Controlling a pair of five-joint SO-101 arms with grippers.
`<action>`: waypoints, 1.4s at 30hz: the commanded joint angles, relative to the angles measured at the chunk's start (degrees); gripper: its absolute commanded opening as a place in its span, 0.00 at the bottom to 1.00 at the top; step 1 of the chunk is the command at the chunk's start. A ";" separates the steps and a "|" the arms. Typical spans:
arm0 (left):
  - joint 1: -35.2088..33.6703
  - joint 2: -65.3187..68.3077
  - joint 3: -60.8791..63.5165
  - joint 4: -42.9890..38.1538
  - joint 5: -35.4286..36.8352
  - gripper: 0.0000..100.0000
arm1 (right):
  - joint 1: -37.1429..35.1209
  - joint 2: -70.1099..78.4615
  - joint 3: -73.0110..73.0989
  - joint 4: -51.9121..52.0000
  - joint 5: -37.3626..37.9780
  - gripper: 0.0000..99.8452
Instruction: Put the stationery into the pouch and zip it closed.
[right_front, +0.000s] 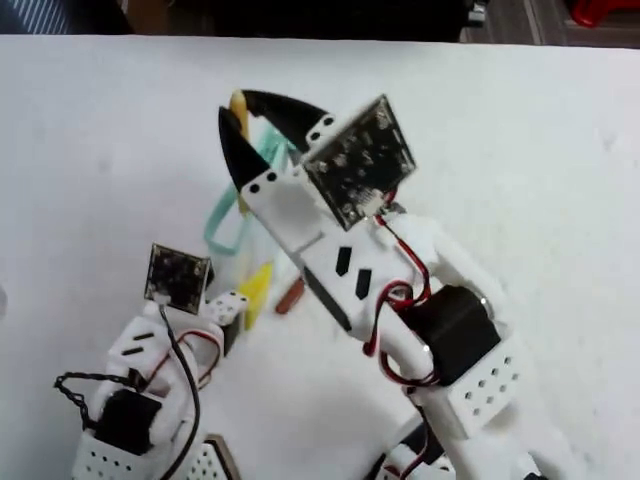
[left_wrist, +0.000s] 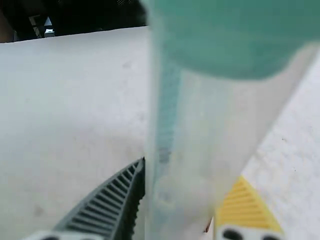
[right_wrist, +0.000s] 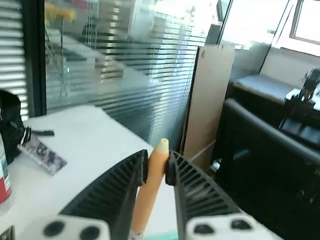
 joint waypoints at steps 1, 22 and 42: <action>0.66 -0.48 -3.34 0.53 -0.09 0.23 | -0.31 0.04 -1.49 3.38 1.58 0.02; 0.75 -0.48 -2.99 0.26 -0.26 0.23 | -1.63 -0.57 0.26 6.20 8.53 0.25; -6.81 -0.48 -2.37 -3.34 0.09 0.12 | 26.42 21.32 5.01 12.09 -13.89 0.23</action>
